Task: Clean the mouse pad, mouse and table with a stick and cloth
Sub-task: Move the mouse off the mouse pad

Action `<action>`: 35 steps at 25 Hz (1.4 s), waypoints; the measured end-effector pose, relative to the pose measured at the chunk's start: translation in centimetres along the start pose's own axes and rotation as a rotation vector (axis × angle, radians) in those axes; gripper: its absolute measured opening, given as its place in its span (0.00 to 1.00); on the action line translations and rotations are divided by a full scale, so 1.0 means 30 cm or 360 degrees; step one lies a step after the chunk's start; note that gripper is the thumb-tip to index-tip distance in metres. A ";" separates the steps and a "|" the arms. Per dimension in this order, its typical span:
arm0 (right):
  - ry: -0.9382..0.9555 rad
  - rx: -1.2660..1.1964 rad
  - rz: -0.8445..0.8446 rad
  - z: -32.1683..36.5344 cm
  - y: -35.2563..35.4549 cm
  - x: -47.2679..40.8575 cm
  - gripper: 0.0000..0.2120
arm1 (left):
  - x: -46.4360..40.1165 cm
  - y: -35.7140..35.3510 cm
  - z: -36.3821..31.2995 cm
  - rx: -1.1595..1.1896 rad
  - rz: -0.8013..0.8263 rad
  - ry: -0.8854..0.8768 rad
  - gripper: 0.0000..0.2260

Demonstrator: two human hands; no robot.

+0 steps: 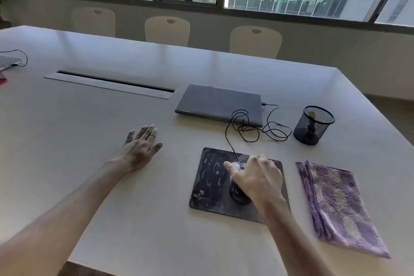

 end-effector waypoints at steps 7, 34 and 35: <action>-0.0213 0.0056 0.0085 -0.029 -0.059 0.034 0.42 | -0.004 -0.035 0.012 -0.0084 0.0140 0.0043 0.33; -0.0043 -0.0324 0.0113 0.483 -0.022 -0.049 0.27 | -0.013 -0.047 0.016 -0.0067 0.0159 0.0066 0.30; -0.0032 -0.0322 0.0117 0.509 -0.031 -0.060 0.28 | -0.014 -0.047 0.015 -0.0067 0.0162 0.0070 0.30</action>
Point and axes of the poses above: each hand's wrist, its own x-axis away from the middle knuckle, its own y-axis out of the back of the hand, z = x × y, the point moved 10 cm from there along -x, towards the middle knuckle, and after that the axes turned 15 degrees about x, right-handed, at the moved point
